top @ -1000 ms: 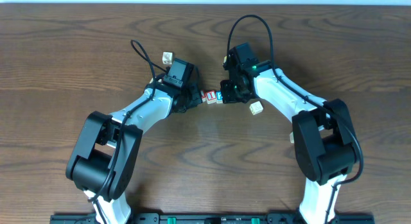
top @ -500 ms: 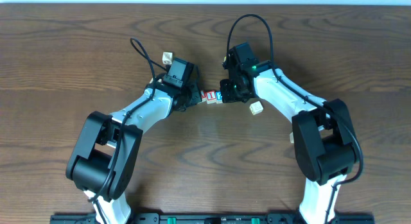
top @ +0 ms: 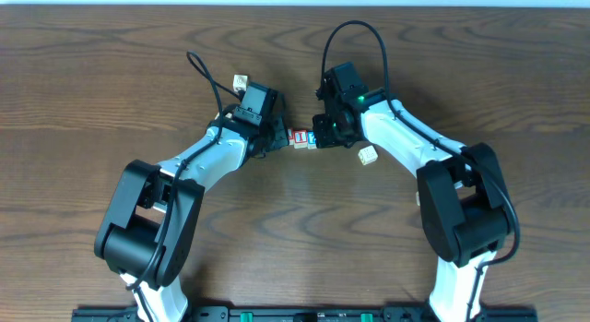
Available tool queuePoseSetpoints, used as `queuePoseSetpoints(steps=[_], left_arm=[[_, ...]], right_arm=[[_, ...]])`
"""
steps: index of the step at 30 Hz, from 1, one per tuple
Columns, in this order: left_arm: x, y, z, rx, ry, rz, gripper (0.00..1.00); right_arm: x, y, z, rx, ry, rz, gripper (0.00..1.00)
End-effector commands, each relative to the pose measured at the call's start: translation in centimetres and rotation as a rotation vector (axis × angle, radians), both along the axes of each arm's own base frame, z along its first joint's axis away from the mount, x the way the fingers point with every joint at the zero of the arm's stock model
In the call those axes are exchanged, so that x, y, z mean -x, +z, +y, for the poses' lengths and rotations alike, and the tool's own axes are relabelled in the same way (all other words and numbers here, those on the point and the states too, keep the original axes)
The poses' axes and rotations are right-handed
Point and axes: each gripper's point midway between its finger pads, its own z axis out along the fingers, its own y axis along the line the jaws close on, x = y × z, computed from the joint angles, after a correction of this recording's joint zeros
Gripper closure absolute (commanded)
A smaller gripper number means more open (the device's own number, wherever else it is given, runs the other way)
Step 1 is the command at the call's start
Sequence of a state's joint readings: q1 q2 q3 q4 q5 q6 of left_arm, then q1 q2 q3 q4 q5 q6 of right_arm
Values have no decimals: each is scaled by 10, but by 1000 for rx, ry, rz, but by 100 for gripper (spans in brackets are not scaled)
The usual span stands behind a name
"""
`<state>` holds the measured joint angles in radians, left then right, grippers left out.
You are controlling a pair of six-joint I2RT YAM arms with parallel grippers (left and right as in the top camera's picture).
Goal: Spell out Ai2
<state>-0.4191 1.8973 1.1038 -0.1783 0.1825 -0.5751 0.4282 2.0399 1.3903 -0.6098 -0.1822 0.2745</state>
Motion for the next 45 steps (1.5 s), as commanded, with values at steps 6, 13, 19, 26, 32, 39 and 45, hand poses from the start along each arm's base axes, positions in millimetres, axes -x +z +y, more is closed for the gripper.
queuePoseSetpoints(steps=[6, 13, 19, 26, 32, 39, 45], left_arm=[[7, -10, 11, -49, -37, 27, 94], [1, -8, 24, -60, -23, 30, 94], [-10, 9, 25, -89, -90, -11, 94], [-28, 23, 31, -103, -125, -78, 94], [-43, 31, 44, -53, -168, -134, 94], [-50, 30, 45, -12, -225, -164, 94], [-51, 18, 21, 108, -313, -174, 94]], right_arm=[[4, -6, 3, -3, -30, 24, 98], [0, -6, -4, 22, -69, 17, 98], [-2, 6, -16, 28, -97, 7, 99], [19, 41, -22, 61, -55, 7, 98], [50, 41, 14, 67, 74, 34, 99], [53, 44, 42, 32, 124, -13, 98], [44, 46, 43, 18, 73, -32, 98]])
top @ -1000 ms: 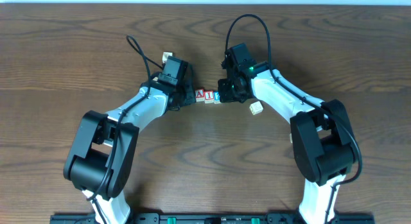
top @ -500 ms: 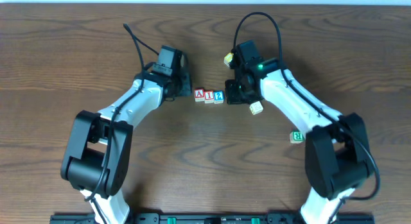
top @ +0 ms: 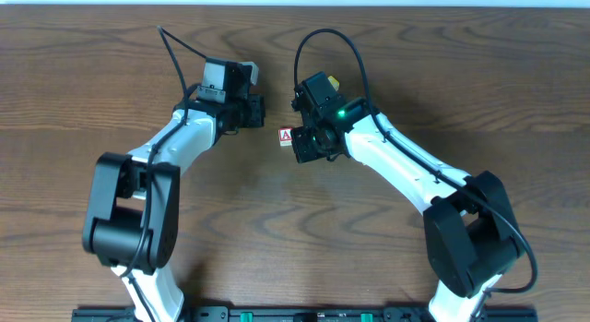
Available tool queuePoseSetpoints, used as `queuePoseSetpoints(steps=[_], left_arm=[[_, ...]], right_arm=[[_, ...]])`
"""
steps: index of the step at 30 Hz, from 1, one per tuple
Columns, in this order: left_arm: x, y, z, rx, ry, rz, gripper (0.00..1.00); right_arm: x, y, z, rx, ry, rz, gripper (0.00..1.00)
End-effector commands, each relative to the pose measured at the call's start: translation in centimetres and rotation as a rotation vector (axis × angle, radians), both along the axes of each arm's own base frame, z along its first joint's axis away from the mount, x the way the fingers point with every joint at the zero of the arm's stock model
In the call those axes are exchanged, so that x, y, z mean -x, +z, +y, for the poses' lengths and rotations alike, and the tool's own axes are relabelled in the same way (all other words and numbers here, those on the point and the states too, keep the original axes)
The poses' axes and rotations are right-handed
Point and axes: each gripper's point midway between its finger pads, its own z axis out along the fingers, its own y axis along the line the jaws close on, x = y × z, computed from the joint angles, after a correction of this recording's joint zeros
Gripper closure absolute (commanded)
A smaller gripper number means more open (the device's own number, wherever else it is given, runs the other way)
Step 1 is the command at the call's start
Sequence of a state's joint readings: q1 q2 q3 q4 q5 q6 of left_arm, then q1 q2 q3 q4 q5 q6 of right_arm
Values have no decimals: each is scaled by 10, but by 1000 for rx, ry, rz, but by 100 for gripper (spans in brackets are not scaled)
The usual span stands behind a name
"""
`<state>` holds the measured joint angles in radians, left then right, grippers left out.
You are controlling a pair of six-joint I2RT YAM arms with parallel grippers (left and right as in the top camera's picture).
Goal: Spell out Ai2
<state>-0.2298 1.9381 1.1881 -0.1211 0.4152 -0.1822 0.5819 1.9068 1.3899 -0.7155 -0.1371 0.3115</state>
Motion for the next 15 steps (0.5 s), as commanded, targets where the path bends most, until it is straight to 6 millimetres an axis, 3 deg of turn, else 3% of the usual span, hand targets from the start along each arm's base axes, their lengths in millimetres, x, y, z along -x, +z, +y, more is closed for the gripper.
queuePoseSetpoints(steps=[1, 7, 15], left_arm=[[1, -11, -15, 70, -76, 18, 94], [3, -14, -33, 155, -134, 23, 94], [2, -9, -41, 179, -185, -12, 94]], right_arm=[[-2, 0, -2, -1, -37, 1, 98], [-4, 11, -11, -5, -56, -7, 98], [-21, 60, -34, -56, -77, -126, 98]])
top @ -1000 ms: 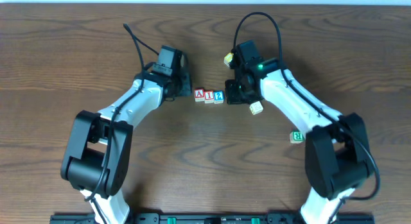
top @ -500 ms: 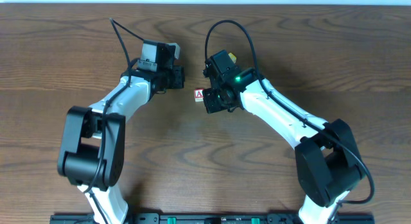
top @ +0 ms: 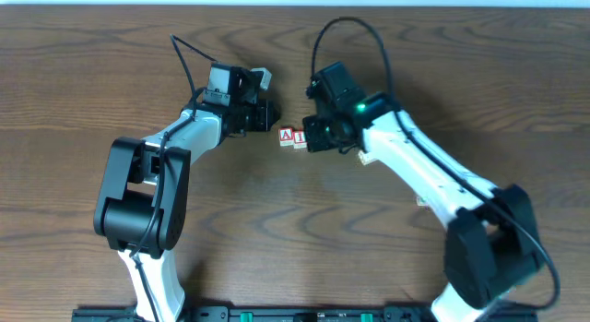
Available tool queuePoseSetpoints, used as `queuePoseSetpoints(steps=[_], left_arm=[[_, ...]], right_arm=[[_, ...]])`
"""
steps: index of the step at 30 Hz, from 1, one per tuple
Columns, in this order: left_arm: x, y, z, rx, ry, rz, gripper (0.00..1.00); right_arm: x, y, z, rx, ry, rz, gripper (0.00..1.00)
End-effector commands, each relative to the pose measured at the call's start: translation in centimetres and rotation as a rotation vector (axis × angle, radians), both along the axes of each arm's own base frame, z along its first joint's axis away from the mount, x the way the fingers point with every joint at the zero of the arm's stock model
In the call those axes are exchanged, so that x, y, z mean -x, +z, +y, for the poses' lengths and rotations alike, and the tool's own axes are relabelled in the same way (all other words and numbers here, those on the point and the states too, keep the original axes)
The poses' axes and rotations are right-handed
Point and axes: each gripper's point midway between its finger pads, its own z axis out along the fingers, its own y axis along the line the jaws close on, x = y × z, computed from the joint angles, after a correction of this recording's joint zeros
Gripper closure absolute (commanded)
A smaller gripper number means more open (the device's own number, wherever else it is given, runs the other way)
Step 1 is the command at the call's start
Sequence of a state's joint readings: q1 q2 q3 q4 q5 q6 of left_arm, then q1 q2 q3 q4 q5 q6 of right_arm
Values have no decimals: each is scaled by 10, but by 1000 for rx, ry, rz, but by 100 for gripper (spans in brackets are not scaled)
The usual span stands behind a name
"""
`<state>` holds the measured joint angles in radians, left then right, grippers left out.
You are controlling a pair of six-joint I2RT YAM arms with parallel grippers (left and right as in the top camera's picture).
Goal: Spell out Ai2
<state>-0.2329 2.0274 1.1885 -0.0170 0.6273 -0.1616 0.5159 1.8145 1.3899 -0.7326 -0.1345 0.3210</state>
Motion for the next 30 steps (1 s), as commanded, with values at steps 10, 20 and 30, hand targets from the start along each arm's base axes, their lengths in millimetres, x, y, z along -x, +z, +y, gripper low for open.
queuePoseSetpoints(steps=[10, 20, 30], left_arm=[[4, 9, -16, 46, -140, -75, 94], [8, -11, -21, 74, -176, -45, 94], [10, -16, -22, 79, -181, -33, 94]], right_arm=[[-8, 73, -22, -64, -11, -175, 99], [-4, 75, -21, -74, -4, -167, 98], [-2, 74, -22, -71, -4, -159, 98]])
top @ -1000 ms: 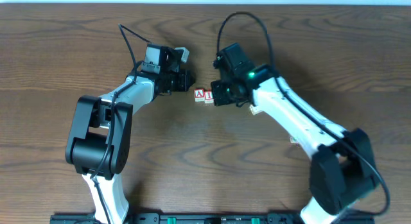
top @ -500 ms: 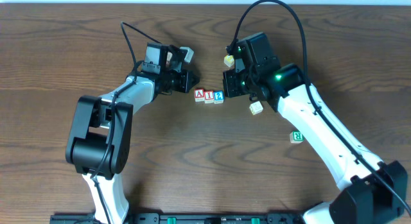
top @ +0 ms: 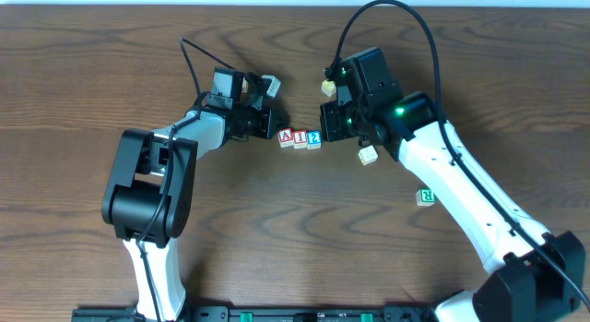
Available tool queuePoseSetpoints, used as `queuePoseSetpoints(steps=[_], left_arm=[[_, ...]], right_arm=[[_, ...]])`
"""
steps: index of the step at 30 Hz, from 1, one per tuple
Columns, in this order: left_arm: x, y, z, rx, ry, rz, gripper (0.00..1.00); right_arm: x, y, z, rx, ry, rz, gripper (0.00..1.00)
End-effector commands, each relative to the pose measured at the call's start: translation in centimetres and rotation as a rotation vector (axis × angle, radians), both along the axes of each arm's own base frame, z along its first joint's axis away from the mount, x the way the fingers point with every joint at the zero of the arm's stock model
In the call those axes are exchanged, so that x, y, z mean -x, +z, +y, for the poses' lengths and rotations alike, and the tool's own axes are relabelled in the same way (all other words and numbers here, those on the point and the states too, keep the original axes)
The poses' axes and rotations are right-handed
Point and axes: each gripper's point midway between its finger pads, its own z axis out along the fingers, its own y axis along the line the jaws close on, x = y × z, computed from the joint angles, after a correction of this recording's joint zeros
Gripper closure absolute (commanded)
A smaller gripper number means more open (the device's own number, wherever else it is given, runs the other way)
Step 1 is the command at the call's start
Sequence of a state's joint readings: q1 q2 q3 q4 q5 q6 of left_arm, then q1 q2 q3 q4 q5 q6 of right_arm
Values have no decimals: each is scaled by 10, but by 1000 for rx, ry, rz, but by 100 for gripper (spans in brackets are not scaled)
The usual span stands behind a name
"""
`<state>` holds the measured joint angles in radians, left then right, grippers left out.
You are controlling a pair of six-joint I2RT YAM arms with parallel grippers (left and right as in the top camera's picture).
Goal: Spell out Ai2
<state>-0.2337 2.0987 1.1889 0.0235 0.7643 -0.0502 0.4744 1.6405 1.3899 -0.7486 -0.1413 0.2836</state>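
Three small letter blocks lie in a row at the table's middle in the overhead view: a red A block (top: 286, 136), a red I block (top: 300, 137) and a blue 2 block (top: 313, 137). My left gripper (top: 266, 125) rests just left of the A block, its dark fingers too merged to tell apart. My right gripper (top: 328, 120) hangs slightly right of and behind the 2 block, clear of it, with its fingers apart and nothing between them.
Loose blocks lie around the row: a cream block (top: 270, 84) behind the left gripper, a yellowish block (top: 327, 86) behind the right gripper, a pale block (top: 368, 155) under the right arm, and a green block (top: 425, 196) further right. The wooden table (top: 83, 73) extends on all sides.
A blue 2 block now lies right of the I, completing a row of three. My right gripper has moved right and back from the row. My left gripper has shifted closer to the A.
At first both grippers crowded red blocks at the middle. Then only the A showed, with my right gripper beside it and my left drawn back. Then A and I lay side by side. Now the row reads A, I, 2.
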Motion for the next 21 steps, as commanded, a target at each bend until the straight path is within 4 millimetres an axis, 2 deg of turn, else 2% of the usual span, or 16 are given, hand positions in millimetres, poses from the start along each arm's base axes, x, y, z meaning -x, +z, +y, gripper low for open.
queuePoseSetpoints(steps=[1, 21], left_arm=[[-1, -2, -4, 11, -28, -8, 94], [5, -2, -10, 50, -61, 8, 94]], right_arm=[[0, 5, -4, -3, 1, -11, 98], [0, 5, -4, -3, 1, -11, 98]])
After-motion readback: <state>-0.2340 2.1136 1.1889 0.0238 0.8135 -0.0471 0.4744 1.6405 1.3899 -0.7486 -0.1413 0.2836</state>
